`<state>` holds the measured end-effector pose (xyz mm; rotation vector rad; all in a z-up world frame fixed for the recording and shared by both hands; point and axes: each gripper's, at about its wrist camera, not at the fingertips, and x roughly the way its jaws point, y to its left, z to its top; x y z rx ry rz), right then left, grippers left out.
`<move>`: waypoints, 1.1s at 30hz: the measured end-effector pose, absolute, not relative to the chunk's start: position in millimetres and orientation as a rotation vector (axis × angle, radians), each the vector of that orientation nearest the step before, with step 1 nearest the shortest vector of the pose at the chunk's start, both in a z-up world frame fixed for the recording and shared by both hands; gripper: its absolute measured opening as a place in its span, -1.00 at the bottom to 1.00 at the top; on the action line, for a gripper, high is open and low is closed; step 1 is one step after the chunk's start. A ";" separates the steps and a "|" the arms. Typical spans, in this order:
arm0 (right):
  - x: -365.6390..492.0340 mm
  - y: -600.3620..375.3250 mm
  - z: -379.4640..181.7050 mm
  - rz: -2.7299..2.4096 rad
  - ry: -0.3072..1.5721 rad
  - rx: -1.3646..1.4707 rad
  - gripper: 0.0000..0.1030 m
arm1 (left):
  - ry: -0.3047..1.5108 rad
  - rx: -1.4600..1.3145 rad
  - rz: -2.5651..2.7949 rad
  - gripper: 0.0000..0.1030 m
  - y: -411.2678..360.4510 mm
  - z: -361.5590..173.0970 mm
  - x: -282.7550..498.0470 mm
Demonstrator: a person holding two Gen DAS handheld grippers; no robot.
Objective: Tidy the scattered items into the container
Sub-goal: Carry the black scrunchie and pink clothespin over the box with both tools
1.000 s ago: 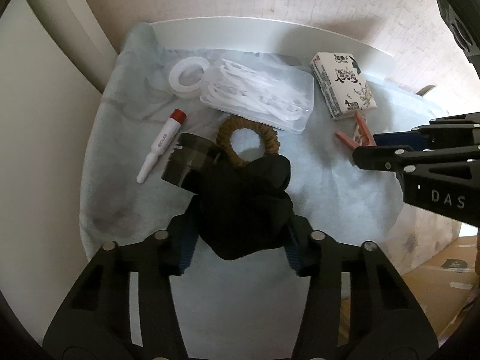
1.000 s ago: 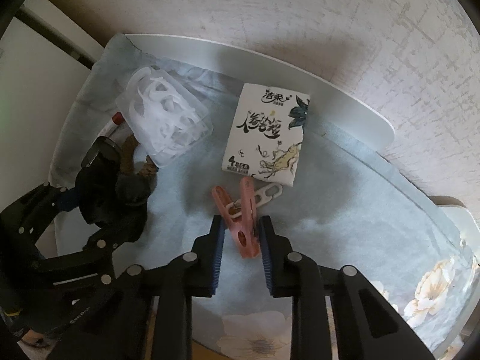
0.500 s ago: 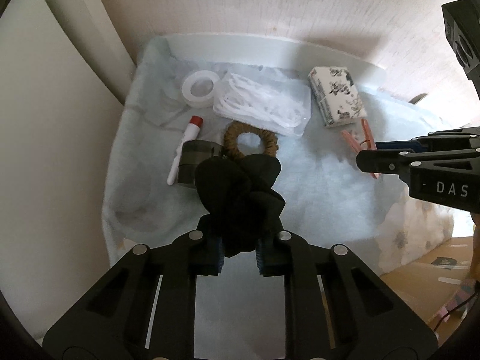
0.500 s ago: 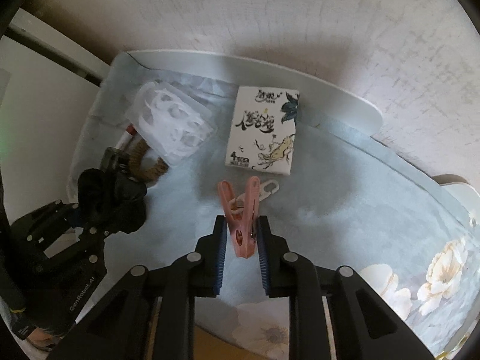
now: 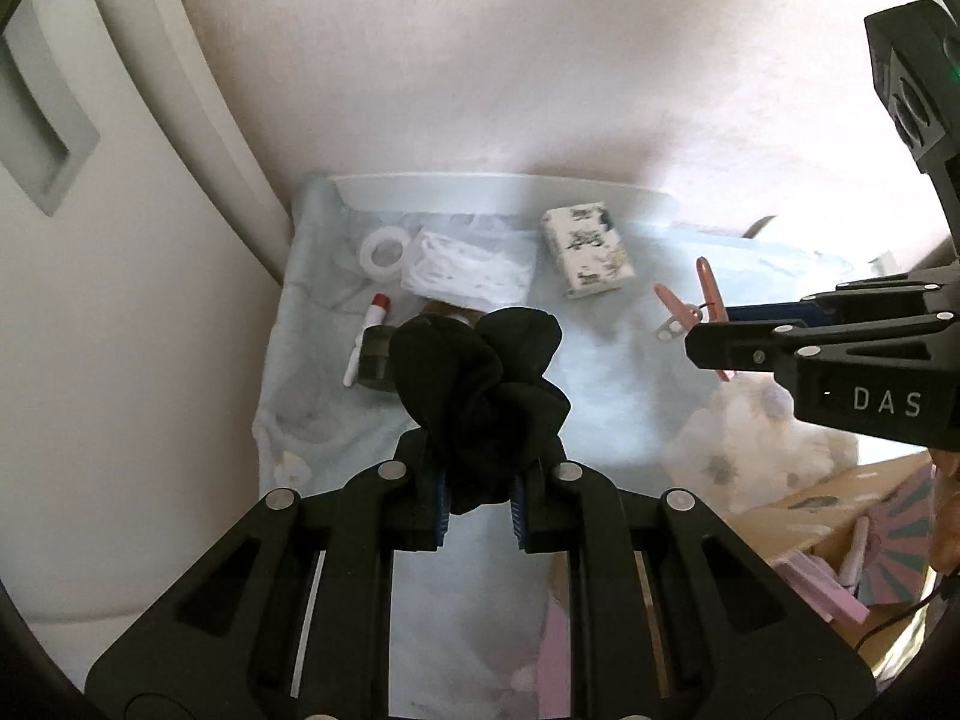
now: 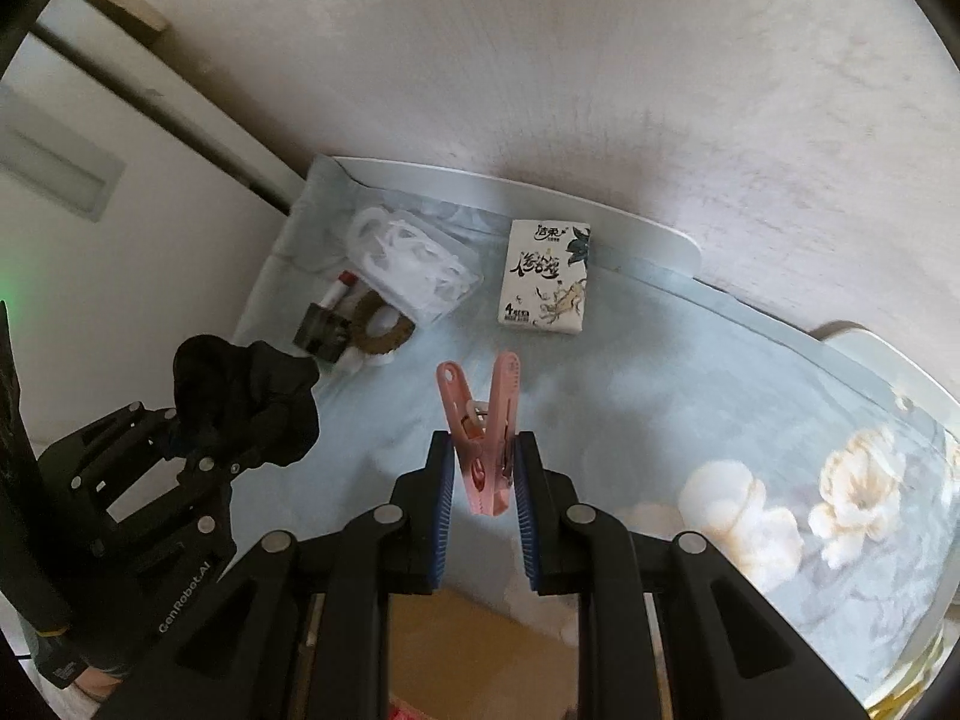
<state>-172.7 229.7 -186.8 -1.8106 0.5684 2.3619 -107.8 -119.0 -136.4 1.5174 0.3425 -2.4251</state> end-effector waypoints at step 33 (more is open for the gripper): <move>19.0 162.1 -157.5 2.412 0.538 -1.674 -0.65 | 0.240 1.467 -2.544 -0.74 63.4 -95.3 32.0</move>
